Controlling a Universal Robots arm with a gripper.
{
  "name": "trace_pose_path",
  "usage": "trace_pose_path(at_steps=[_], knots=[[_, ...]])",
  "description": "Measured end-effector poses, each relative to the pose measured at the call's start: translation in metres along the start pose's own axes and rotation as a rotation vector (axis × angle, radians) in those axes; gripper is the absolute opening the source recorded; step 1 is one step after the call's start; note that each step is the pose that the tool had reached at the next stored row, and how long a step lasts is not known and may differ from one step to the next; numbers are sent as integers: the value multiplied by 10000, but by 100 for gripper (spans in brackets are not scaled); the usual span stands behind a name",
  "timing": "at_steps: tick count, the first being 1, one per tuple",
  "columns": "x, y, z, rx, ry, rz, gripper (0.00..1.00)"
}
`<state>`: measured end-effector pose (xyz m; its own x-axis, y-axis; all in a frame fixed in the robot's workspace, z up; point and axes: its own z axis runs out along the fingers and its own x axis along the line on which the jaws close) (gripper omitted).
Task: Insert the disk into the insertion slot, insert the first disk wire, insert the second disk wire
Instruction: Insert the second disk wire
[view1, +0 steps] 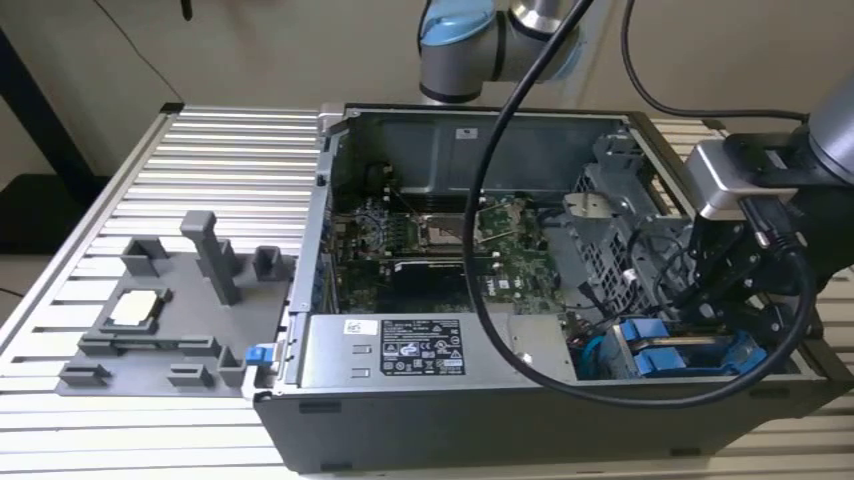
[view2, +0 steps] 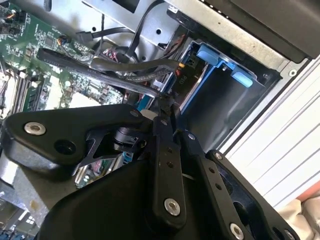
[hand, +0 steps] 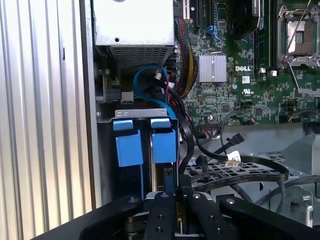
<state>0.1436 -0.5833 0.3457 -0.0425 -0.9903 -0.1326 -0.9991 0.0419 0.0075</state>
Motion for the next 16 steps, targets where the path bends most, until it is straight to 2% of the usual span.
trace_pose_path(at_steps=[3, 16], knots=[[2, -10, 14, -2, -46, 0, 16], [17, -29, 45, 0, -50, 11, 16]])
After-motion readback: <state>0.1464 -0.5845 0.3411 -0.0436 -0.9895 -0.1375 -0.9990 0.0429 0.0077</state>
